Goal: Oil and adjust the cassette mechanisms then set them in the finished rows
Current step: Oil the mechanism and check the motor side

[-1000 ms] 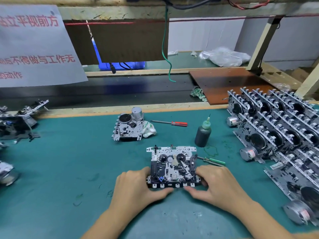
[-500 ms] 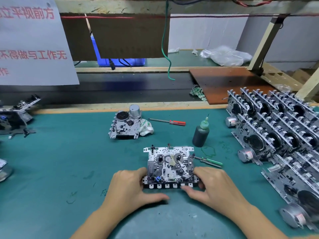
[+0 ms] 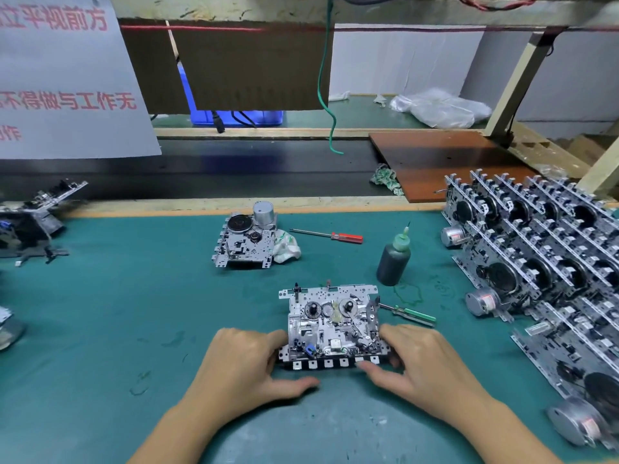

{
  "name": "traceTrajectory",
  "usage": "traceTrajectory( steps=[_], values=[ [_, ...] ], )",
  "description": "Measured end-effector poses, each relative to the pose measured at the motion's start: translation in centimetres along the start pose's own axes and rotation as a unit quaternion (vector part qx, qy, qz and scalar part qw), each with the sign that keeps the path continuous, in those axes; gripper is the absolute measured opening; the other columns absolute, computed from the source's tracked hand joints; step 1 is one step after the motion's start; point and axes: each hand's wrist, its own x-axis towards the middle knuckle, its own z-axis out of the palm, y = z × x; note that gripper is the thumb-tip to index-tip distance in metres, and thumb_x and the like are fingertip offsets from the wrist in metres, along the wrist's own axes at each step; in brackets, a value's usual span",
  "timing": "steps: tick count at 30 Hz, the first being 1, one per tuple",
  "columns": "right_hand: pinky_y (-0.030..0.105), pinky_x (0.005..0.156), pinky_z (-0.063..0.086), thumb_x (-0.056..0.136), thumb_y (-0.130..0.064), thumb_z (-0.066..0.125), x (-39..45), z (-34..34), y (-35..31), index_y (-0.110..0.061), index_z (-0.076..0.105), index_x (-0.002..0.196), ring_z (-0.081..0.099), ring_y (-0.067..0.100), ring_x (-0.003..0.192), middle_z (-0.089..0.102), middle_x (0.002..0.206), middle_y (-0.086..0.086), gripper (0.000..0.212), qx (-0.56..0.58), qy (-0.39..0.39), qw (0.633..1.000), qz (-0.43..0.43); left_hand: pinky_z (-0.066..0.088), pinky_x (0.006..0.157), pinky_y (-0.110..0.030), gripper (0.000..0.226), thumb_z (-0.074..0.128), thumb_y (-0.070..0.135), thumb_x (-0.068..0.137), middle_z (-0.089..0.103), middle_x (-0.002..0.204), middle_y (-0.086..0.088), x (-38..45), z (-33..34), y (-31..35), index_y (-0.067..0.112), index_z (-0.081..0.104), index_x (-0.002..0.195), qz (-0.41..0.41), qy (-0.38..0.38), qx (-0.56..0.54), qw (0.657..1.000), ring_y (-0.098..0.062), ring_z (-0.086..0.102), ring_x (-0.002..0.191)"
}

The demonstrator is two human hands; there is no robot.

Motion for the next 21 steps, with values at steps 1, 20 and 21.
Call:
traceTrajectory(
  steps=[1,20,21],
  values=[
    [0.029,0.044,0.040,0.079,-0.057,0.051,0.02,0.01,-0.04,-0.017,0.043,0.060,0.040,0.012,0.048,0.043,0.053,-0.008,0.045,0.009,-0.002,1.000,0.004,0.032,0.033,-0.017,0.055,0.054,0.070,0.063,0.038,0.032,0.004,0.02,0.05,0.07,0.021,0.034,0.047,-0.007,0.009,0.005,1.000,-0.015,0.040,0.029],
    [0.024,0.044,0.032,0.067,-0.063,0.059,-0.43,-0.48,-0.37,-0.018,0.041,0.054,0.038,0.008,0.045,0.042,0.048,-0.010,0.050,-0.001,-0.001,1.000,0.026,0.024,0.033,-0.016,0.057,0.054,0.064,0.069,0.032,0.032,0.000,0.20,0.72,0.36,0.014,0.040,0.044,-0.018,0.038,0.037,0.998,-0.021,0.035,0.029],
    [0.024,0.044,0.034,0.067,-0.064,0.059,-0.46,-0.50,-0.30,-0.018,0.041,0.054,0.038,0.008,0.045,0.042,0.049,-0.010,0.051,-0.003,-0.004,1.000,0.022,0.024,0.033,-0.016,0.057,0.054,0.064,0.068,0.032,0.032,0.000,0.25,0.73,0.33,0.014,0.040,0.044,-0.019,0.033,0.033,0.999,-0.021,0.035,0.029]
  ],
)
